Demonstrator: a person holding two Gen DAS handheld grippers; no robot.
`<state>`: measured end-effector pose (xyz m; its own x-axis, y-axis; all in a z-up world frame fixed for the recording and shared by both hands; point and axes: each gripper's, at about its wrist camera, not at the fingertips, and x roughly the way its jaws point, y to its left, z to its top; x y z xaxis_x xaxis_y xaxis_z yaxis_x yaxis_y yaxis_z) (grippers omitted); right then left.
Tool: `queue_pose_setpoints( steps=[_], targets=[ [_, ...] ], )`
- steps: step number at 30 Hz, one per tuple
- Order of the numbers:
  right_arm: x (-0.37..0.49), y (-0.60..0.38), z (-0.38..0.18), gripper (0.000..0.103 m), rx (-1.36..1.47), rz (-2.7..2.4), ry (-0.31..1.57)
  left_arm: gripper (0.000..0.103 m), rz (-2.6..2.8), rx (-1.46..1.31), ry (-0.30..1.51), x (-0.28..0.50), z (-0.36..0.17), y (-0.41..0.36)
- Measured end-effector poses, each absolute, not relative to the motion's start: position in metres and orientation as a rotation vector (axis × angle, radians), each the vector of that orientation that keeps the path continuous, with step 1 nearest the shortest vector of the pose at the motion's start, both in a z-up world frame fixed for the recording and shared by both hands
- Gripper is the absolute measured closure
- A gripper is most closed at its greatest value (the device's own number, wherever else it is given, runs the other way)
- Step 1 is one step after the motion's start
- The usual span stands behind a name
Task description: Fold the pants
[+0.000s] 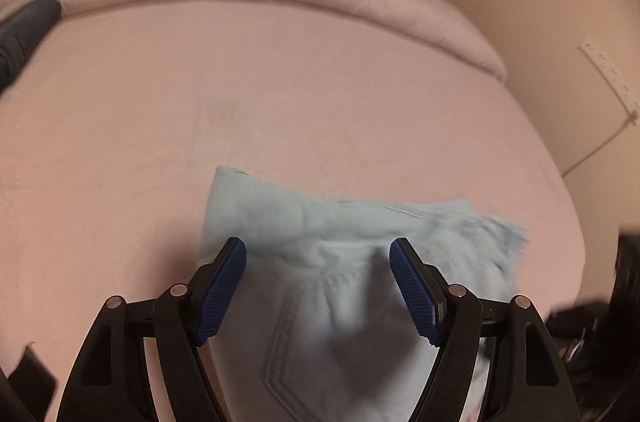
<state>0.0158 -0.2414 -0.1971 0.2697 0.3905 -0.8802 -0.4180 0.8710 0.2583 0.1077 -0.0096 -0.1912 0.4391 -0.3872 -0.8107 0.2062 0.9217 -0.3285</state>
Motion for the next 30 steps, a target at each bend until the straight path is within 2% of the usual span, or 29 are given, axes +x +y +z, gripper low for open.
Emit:
queue_pose_setpoints(
  steps=[2,9,11,13,14,18,22,27,30],
  targets=[
    [0.01,-0.255,-0.216,0.103,0.046,0.556,1.213,0.028,-0.363,-0.138,1.084,0.117,-0.202,-0.018],
    [0.009,-0.278,-0.225,0.103,0.192,0.577,1.183,0.027,-0.387,-0.206,1.076,0.108,-0.191,0.005],
    [0.007,-0.284,-0.215,0.098,0.21,0.6,1.177,0.027,-0.397,-0.212,1.053,0.092,-0.18,0.017],
    [0.001,-0.285,-0.195,0.085,0.198,0.633,1.114,0.027,-0.397,-0.203,1.041,0.074,-0.174,0.028],
    [-0.002,-0.282,-0.187,0.076,0.189,0.635,1.076,0.027,-0.398,-0.205,1.039,0.066,-0.174,0.032],
    [0.01,-0.281,-0.165,0.075,0.116,0.567,0.947,0.027,-0.395,-0.192,1.052,0.041,-0.181,0.039],
    [0.027,-0.265,-0.166,0.075,0.056,0.542,0.894,0.027,-0.396,-0.141,1.092,0.03,-0.2,0.024],
    [0.06,-0.264,-0.207,0.076,0.033,0.439,1.019,0.027,-0.385,-0.155,1.099,0.031,-0.217,0.02],
    [0.056,-0.278,-0.205,0.077,0.104,0.455,1.016,0.027,-0.382,-0.153,1.105,0.032,-0.217,0.021]
  ],
)
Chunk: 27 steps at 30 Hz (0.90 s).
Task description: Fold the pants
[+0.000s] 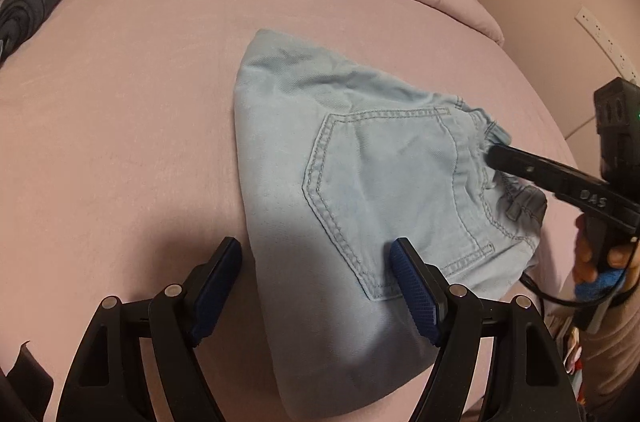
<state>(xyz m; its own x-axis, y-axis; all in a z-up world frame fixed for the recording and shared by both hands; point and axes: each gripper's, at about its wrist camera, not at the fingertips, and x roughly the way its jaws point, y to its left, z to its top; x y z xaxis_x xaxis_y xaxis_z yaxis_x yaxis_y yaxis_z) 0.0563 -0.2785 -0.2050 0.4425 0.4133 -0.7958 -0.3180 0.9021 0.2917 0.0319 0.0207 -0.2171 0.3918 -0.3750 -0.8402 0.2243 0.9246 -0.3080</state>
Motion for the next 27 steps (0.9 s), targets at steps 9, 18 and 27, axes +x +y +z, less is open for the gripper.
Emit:
queue_pose_setpoints(
  steps=[9,18,27],
  targets=[
    [0.012,-0.289,-0.172,0.074,0.092,0.54,0.978,0.027,-0.371,-0.16,1.109,0.031,-0.217,0.019],
    [0.009,-0.309,-0.187,0.054,0.261,0.557,1.017,0.027,-0.372,-0.161,1.124,0.032,-0.214,0.022],
    [0.018,-0.362,-0.228,0.036,0.654,0.528,1.131,0.027,-0.38,-0.173,1.133,0.036,-0.215,0.022]
  ],
)
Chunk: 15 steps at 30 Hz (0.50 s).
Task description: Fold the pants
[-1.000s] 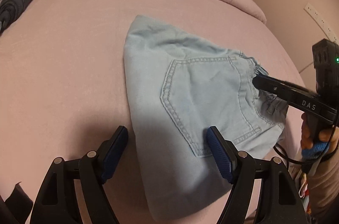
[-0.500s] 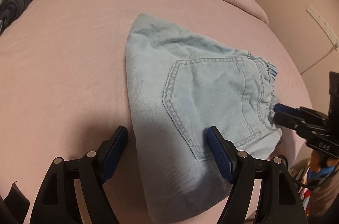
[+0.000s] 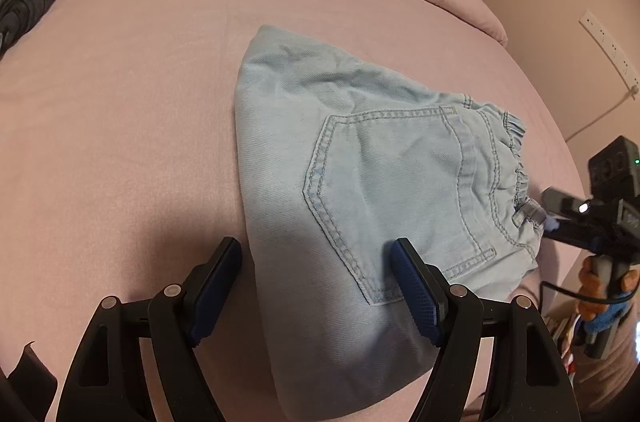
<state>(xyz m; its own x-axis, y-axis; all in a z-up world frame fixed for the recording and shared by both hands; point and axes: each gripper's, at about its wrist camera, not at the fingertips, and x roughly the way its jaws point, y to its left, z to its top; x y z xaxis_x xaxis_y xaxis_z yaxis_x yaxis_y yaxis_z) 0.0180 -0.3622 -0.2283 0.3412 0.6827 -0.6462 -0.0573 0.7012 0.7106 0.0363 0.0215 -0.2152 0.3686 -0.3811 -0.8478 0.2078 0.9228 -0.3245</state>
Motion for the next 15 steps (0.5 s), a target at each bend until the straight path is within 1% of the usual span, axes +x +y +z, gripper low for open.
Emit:
queue_pose_setpoints(
  steps=[4,10,15],
  targets=[
    [0.021,-0.354,-0.241,0.036,0.628,0.531,1.182,0.027,-0.382,-0.174,1.133,0.035,-0.215,0.023],
    [0.031,-0.337,-0.239,0.037,0.542,0.54,1.207,0.026,-0.386,-0.178,1.128,0.038,-0.216,0.024],
    [0.035,-0.337,-0.242,0.037,0.572,0.547,1.221,0.026,-0.389,-0.179,1.123,0.038,-0.217,0.023]
  ],
)
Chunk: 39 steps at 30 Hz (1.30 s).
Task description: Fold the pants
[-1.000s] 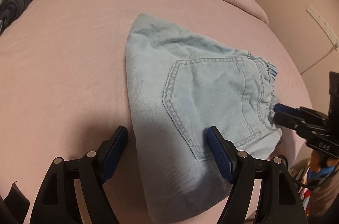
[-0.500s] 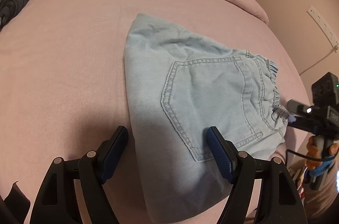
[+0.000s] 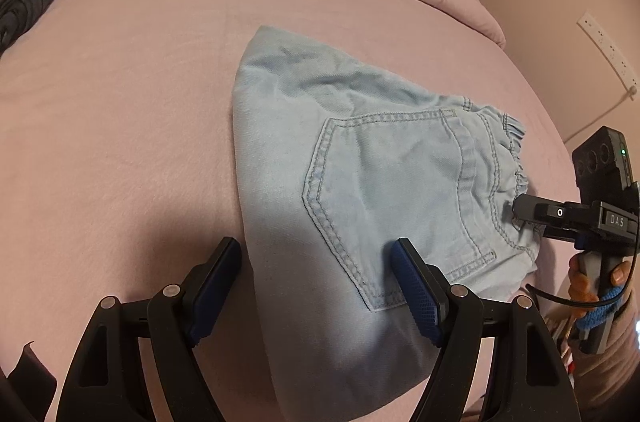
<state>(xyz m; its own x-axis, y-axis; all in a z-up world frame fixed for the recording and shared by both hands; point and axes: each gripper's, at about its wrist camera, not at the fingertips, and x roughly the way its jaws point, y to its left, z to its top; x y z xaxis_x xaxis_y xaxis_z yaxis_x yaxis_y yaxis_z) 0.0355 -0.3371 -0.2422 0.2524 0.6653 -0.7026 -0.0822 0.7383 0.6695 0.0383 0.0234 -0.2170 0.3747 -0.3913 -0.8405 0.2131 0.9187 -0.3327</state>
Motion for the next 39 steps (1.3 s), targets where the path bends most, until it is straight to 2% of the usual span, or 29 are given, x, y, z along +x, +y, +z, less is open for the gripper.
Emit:
queue_pose_setpoints(
  steps=[11,20,22,24,27,32,34,39],
  targets=[
    [0.037,-0.311,-0.238,0.035,0.435,0.553,1.193,0.026,-0.389,-0.203,1.101,0.038,-0.219,0.026],
    [0.038,-0.313,-0.241,0.036,0.466,0.544,1.195,0.027,-0.394,-0.212,1.097,0.038,-0.22,0.029],
    [0.037,-0.312,-0.24,0.039,0.449,0.532,1.195,0.042,-0.397,-0.217,1.095,0.038,-0.219,0.03],
    [0.037,-0.312,-0.239,0.047,0.428,0.515,1.194,0.044,-0.396,-0.234,1.097,0.038,-0.218,0.031],
    [0.034,-0.312,-0.238,0.052,0.425,0.504,1.184,0.049,-0.396,-0.258,1.097,0.039,-0.219,0.036],
    [0.032,-0.31,-0.236,0.056,0.408,0.487,1.17,0.062,-0.412,-0.342,1.092,0.039,-0.221,0.048],
    [0.03,-0.308,-0.234,0.058,0.395,0.482,1.153,0.074,-0.429,-0.388,1.082,0.038,-0.221,0.053],
    [0.022,-0.3,-0.227,0.063,0.353,0.47,1.11,0.082,-0.431,-0.385,1.045,0.032,-0.213,0.054]
  ],
)
